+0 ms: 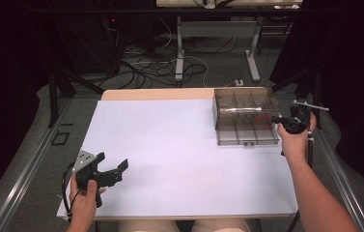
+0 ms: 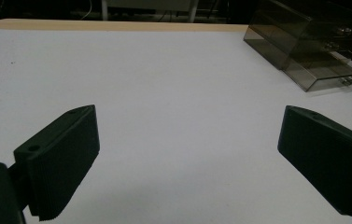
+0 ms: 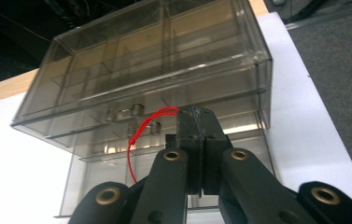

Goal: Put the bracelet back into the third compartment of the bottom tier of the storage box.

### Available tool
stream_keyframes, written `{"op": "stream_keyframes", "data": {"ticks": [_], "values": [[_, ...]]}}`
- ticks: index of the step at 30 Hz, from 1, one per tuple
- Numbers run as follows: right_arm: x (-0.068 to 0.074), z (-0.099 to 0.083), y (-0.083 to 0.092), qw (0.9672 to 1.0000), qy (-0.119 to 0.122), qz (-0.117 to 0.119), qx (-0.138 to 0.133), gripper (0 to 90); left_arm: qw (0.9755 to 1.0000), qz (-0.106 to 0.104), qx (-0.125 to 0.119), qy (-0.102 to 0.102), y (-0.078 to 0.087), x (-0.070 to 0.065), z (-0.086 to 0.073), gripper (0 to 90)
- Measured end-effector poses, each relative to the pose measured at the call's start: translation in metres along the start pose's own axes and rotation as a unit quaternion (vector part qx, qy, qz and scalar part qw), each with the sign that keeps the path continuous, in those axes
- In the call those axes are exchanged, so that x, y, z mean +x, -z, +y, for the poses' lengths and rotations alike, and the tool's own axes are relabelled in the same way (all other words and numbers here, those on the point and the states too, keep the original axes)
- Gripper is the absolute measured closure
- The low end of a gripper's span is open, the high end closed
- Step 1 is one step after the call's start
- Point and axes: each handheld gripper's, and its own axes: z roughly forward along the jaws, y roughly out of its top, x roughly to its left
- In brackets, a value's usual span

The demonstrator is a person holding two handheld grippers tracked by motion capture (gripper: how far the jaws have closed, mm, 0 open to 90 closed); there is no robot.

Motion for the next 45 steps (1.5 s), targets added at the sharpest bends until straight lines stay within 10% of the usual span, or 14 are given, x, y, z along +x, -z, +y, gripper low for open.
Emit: {"op": "stream_keyframes", "data": {"ticks": [45], "values": [[-0.027,-0.017,-0.025,0.9969,-0.033,-0.059,0.041,90.0,1.0,-0.001,0.001,-0.002,0.0,-0.001,-0.001,5.6]]}}
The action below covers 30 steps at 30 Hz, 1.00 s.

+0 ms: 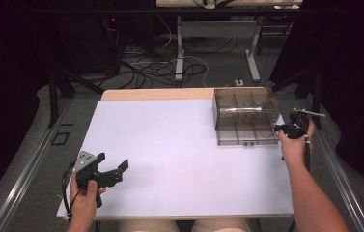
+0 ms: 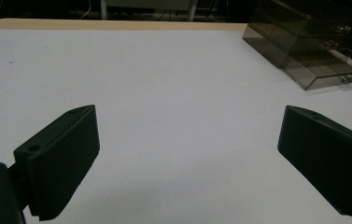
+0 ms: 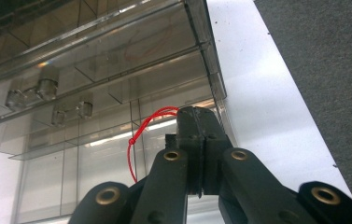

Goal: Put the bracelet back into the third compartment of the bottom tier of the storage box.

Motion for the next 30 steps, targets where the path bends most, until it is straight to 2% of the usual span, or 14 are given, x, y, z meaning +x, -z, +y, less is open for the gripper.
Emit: {"op": "stream_keyframes", "data": {"ticks": [2,4,6,7,8,9,11,14,18,20,21,22,28,30], "values": [[-0.002,-0.001,-0.003,0.9999,0.015,-0.001,-0.005,90.0,1.0,0.0,0.0,-0.001,0.0,0.0,0.0,5.6],[0.0,-0.002,-0.004,1.0,0.006,0.0,-0.004,90.0,1.0,0.002,-0.002,0.0,-0.001,0.0,0.0,5.6],[0.0,-0.003,-0.007,0.9999,0.013,-0.004,-0.007,90.0,1.0,0.002,-0.001,0.0,-0.001,-0.001,0.0,5.6],[-0.001,-0.001,-0.002,0.9994,0.018,0.002,0.028,90.0,1.0,0.001,-0.001,0.0,-0.001,-0.001,0.0,5.6],[0.001,-0.003,-0.006,0.9999,0.015,-0.006,0.006,90.0,1.0,0.001,-0.001,-0.001,-0.001,-0.001,0.0,5.6],[0.0,-0.003,-0.006,0.9997,0.022,-0.004,0.004,90.0,1.0,0.001,-0.001,-0.001,-0.001,-0.001,0.0,5.6],[0.003,-0.003,-0.007,0.9999,0.009,-0.001,-0.004,90.0,1.0,0.001,-0.001,-0.001,-0.001,-0.001,0.0,5.6],[0.004,-0.003,-0.006,0.9997,0.024,-0.003,0.003,90.0,1.0,0.001,-0.001,0.0,-0.001,-0.001,0.0,5.6],[0.005,-0.003,-0.005,0.9998,0.017,0.008,0.004,86.9,1.0,0.001,-0.002,0.0,0.0,-0.001,0.0,5.6],[0.006,-0.001,-0.002,0.9996,0.022,-0.001,0.018,83.8,1.0,0.001,-0.003,0.0,0.0,-0.001,0.0,5.6],[0.006,-0.002,-0.004,0.9998,0.017,0.012,-0.005,81.8,1.0,0.001,-0.003,0.0,0.0,-0.001,0.0,5.6],[0.006,-0.002,-0.005,0.9997,0.019,0.014,-0.011,80.8,1.0,0.001,-0.003,0.0,0.0,-0.001,0.0,5.6],[0.009,0.0,0.001,0.9993,0.033,0.017,-0.006,73.2,1.0,0.001,-0.002,-0.001,-0.001,-0.001,0.0,5.6],[0.012,0.0,0.003,0.999,0.03,0.031,-0.015,71.0,1.0,0.001,-0.002,0.0,-0.001,-0.001,0.0,5.6]]}}
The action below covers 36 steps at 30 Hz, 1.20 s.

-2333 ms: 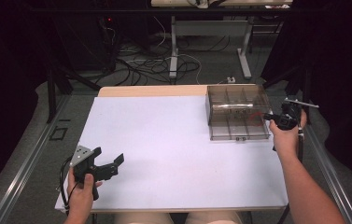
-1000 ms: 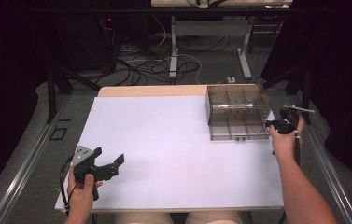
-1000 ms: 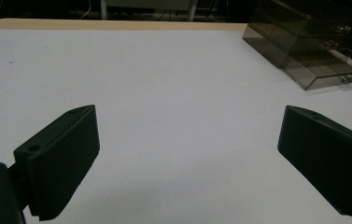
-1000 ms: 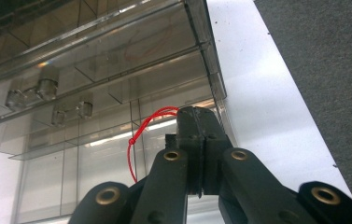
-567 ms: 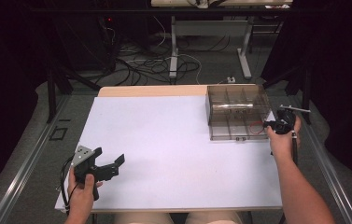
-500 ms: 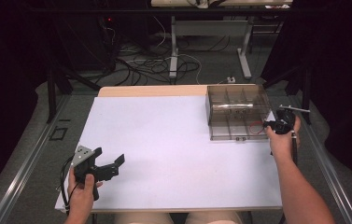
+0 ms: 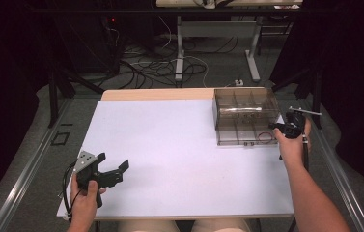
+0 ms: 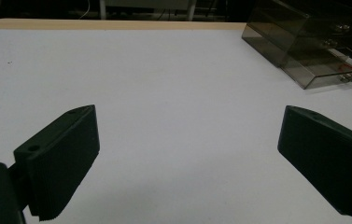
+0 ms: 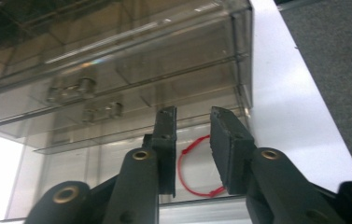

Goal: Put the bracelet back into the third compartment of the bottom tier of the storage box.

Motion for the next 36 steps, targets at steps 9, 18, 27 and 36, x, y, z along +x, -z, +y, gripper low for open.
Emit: {"op": "stream_keyframes", "data": {"ticks": [9,18,27,36], "values": [[0.017,-0.001,0.006,0.9984,0.045,0.035,-0.001,57.0,1.0,0.0,0.001,-0.001,0.0,0.0,0.0,5.6],[0.032,-0.007,0.012,0.9951,0.073,0.068,0.001,45.5,1.0,-0.001,0.001,0.0,0.0,0.0,0.0,5.6],[0.039,-0.014,0.02,0.9927,0.086,0.085,0.006,39.2,1.0,-0.002,0.003,-0.001,-0.001,-0.001,0.0,5.6],[0.046,-0.023,0.039,0.9873,0.113,0.111,-0.008,35.4,1.0,-0.003,0.003,-0.001,-0.001,-0.001,-0.001,5.6]]}}
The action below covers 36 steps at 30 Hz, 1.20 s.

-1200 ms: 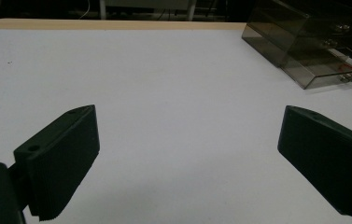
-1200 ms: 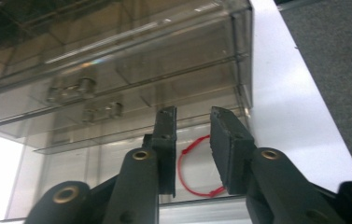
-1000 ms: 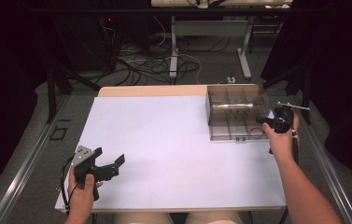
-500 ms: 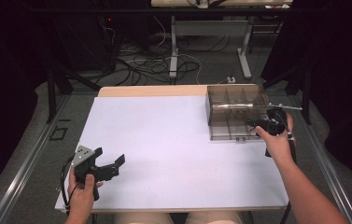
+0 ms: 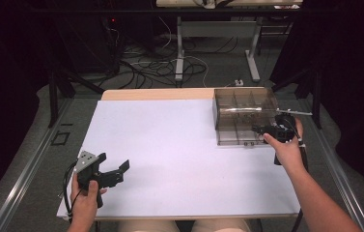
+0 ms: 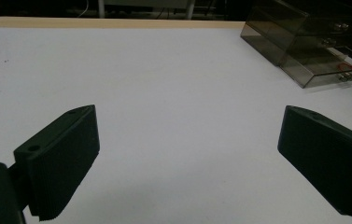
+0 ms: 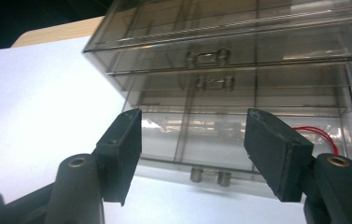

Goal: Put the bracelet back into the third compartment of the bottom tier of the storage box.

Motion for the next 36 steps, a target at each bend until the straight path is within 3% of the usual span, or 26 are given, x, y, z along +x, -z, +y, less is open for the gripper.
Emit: {"op": "stream_keyframes", "data": {"ticks": [3,11,12,13,19,23,29,31,36], "values": [[0.006,-0.007,0.007,0.9999,-0.001,0.012,-0.008,35.4,1.0,0.0,0.0,0.0,0.0,0.0,0.0,5.6],[0.006,-0.007,0.007,0.9999,-0.001,0.012,-0.008,35.1,1.0,-0.002,0.0,0.001,0.0,-0.001,0.0,5.6],[0.023,-0.043,0.033,0.9984,-0.011,0.042,-0.038,35.1,1.0,-0.002,0.0,0.001,0.0,-0.001,0.0,5.6],[0.023,-0.043,0.033,0.9984,-0.011,0.042,-0.038,17.7,1.0,-0.002,0.0,0.001,0.0,-0.001,0.0,5.6],[0.023,-0.043,0.033,0.9984,-0.011,0.042,-0.038,17.7,1.0,-0.002,0.0,0.0,0.0,-0.001,0.0,5.6],[0.025,-0.053,0.037,0.998,-0.014,0.052,-0.035,16.5,1.0,-0.002,0.0,0.0,0.0,-0.001,0.0,5.6],[0.027,-0.066,0.037,0.9984,-0.006,0.037,-0.041,16.1,1.0,-0.001,0.001,-0.002,0.0,-0.001,0.0,5.6],[0.027,-0.07,0.037,0.9989,-0.008,0.036,-0.028,16.1,1.0,-0.001,0.001,-0.002,0.0,-0.001,0.0,5.6],[0.028,-0.078,0.034,0.9983,-0.009,0.048,-0.03,16.1,1.0,0.0,0.004,-0.005,-0.001,-0.002,0.0,5.6]]}}
